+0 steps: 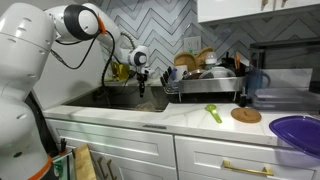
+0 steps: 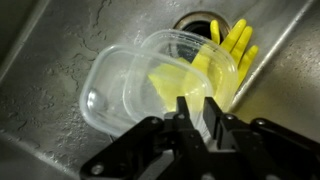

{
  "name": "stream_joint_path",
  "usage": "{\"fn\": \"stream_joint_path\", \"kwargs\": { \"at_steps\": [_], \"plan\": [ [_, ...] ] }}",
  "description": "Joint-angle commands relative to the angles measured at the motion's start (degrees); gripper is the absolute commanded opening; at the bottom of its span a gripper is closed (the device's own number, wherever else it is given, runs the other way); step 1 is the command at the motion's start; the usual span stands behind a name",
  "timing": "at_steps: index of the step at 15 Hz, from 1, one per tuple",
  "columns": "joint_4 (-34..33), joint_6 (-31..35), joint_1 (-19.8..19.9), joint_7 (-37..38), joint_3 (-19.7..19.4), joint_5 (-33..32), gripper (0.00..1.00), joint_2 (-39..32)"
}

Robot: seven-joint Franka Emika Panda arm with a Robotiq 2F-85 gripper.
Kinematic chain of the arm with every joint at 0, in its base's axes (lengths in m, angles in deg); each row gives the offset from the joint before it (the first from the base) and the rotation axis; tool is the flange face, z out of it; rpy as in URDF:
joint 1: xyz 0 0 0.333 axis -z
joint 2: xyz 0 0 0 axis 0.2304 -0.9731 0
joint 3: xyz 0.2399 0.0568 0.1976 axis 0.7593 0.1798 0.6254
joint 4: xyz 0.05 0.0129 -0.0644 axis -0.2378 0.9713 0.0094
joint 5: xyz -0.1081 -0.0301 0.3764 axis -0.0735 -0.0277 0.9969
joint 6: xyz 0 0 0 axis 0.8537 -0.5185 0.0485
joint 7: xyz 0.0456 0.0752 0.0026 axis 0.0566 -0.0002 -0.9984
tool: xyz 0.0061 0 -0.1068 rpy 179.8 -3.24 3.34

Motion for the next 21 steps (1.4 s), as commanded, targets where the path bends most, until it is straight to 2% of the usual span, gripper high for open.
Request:
{"fn": "stream_joint_path", "kwargs": {
  "at_steps": [1,4,5,6,8,9,13,17,18,21],
  "plan": [
    [-3.2,3.1,-0.8,-0.1,0.8,0.9,0.00,-5.4],
    [-5.4,5.2,-1.4,-0.5,0.8,0.5,0.00,-8.5],
    [-5.9,5.7,-1.8,-0.5,0.6,0.2,0.07,-9.3],
    [-6.2,5.6,-2.0,-0.4,0.3,-0.1,0.28,-9.6],
    [-6.0,6.3,-1.8,-0.5,0.1,0.2,0.32,-9.5],
    [-5.5,6.3,-1.8,0.0,-0.3,-0.2,0.37,-8.9],
    [-3.1,5.7,-1.9,-0.3,-1.2,-1.4,0.68,-5.0],
    [-2.0,2.0,-3.3,-4.7,-2.6,-9.9,0.96,-2.5],
    [-1.5,1.4,-3.2,-6.5,-2.4,-11.4,1.00,-2.1],
    [-0.4,1.0,-3.5,-12.3,-1.5,-14.6,1.00,-1.8]
  ]
}}
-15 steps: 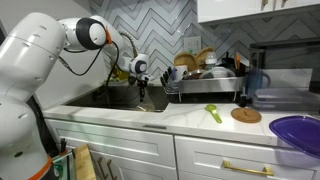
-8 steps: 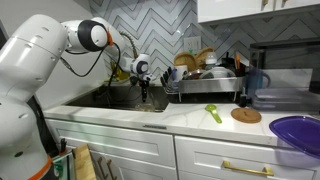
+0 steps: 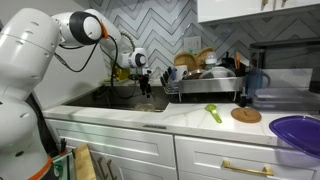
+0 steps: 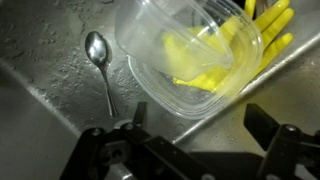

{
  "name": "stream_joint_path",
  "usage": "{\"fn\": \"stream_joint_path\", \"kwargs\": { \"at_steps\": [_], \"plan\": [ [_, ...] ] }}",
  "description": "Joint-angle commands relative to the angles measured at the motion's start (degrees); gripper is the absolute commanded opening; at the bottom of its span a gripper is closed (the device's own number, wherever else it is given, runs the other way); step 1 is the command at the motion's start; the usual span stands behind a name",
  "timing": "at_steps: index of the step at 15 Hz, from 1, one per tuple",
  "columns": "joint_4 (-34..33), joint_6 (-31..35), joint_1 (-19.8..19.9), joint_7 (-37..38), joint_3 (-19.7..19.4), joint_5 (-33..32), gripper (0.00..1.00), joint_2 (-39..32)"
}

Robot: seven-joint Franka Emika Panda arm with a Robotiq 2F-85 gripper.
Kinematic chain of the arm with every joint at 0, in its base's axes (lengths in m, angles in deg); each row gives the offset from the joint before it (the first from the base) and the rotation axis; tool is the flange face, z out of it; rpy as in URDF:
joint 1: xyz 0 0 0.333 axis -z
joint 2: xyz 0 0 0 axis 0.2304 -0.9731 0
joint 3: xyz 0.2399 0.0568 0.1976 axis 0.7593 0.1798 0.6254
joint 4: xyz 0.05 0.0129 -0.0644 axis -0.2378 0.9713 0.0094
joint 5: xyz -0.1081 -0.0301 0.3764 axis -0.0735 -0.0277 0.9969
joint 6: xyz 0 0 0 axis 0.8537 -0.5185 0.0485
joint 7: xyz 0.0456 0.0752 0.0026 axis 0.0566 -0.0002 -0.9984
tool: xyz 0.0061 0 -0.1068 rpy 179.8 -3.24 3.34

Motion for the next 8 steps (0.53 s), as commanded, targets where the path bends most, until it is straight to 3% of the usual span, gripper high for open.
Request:
{"fn": "stream_joint_path", "kwargs": {
  "at_steps": [1,8],
  "plan": [
    [3.7,0.0,-1.3,-6.8,0.1,-4.0,1.00,1.7],
    [6.2,-0.9,-2.6,-21.9,1.0,-9.1,1.00,0.9]
  ]
}}
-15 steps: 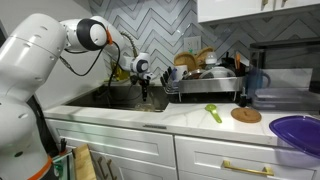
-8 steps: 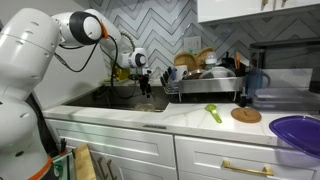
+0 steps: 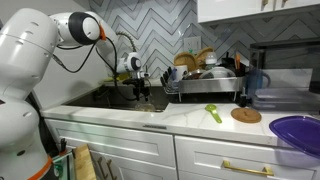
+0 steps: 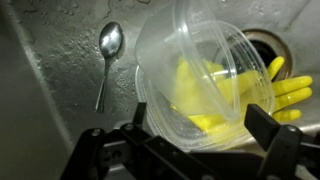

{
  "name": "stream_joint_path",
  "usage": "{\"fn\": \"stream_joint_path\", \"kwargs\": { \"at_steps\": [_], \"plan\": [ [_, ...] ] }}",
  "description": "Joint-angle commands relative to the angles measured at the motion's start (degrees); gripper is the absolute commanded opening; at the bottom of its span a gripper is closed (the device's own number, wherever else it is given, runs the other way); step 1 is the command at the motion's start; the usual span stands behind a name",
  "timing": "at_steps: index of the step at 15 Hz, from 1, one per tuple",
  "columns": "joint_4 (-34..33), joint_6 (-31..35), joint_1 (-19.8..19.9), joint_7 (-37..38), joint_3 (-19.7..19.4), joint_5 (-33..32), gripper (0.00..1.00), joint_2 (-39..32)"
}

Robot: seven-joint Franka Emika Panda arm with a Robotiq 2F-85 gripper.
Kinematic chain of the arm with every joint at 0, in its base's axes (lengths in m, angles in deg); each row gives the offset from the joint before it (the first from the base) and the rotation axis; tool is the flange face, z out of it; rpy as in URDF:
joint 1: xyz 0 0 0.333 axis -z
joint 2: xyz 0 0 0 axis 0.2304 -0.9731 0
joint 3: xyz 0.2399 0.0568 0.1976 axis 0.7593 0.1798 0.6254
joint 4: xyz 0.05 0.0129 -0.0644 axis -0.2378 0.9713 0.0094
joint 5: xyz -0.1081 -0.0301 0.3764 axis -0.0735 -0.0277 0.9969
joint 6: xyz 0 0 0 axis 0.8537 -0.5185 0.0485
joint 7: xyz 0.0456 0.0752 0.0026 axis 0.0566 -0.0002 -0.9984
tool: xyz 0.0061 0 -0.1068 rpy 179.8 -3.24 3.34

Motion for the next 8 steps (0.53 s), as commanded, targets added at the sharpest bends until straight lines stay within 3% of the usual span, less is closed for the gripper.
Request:
{"fn": "stream_joint_path", "kwargs": {
  "at_steps": [1,3,4,8],
  "plan": [
    [2.3,-0.4,-0.5,-7.4,0.3,-4.1,1.00,0.3],
    [2.4,-0.3,-0.4,-11.9,0.6,-6.1,1.00,-0.4],
    [2.4,0.1,0.0,-13.5,1.0,-6.2,0.82,-0.8],
    [3.6,2.2,1.2,-17.1,1.4,-5.5,0.50,-1.4]
  ]
}}
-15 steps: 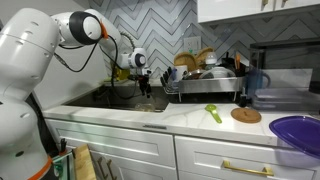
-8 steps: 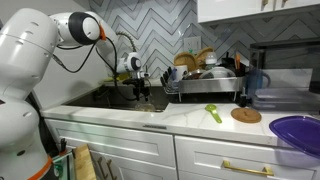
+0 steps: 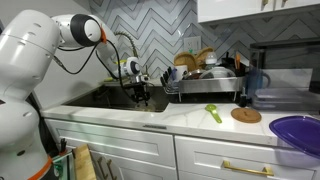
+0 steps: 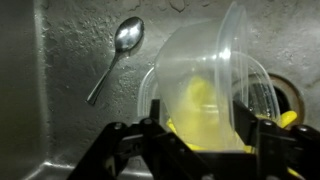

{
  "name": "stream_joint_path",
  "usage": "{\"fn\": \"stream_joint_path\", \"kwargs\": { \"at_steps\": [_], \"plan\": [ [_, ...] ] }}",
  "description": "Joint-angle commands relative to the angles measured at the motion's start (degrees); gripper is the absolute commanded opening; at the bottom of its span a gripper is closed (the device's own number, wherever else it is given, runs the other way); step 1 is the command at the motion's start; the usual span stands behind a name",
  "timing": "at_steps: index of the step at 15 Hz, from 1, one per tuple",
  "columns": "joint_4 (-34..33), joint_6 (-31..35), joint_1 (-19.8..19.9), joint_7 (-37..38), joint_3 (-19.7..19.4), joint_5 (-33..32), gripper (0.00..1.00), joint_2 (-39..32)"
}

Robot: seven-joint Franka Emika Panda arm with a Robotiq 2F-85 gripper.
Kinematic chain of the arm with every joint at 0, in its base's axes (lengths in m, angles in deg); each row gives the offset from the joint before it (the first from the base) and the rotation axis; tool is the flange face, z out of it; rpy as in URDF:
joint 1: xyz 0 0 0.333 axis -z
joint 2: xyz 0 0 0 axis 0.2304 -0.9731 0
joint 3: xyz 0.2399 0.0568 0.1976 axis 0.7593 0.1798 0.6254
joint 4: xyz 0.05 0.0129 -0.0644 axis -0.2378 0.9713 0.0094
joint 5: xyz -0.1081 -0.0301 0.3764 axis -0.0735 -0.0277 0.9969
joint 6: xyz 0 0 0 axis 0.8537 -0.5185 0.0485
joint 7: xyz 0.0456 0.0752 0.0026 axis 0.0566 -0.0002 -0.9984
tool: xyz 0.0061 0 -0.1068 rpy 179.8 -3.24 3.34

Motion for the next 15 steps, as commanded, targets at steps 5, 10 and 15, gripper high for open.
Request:
{"fn": "stream_joint_path", "kwargs": {
  "at_steps": [5,10,15],
  "plan": [
    [5.5,8.6,4.8,-6.4,1.7,2.0,0.13,0.6],
    [11.3,20.1,8.9,-9.1,2.7,4.6,0.00,3.0],
    [15.6,31.4,11.1,-11.9,4.4,7.4,0.01,3.9]
  ]
}}
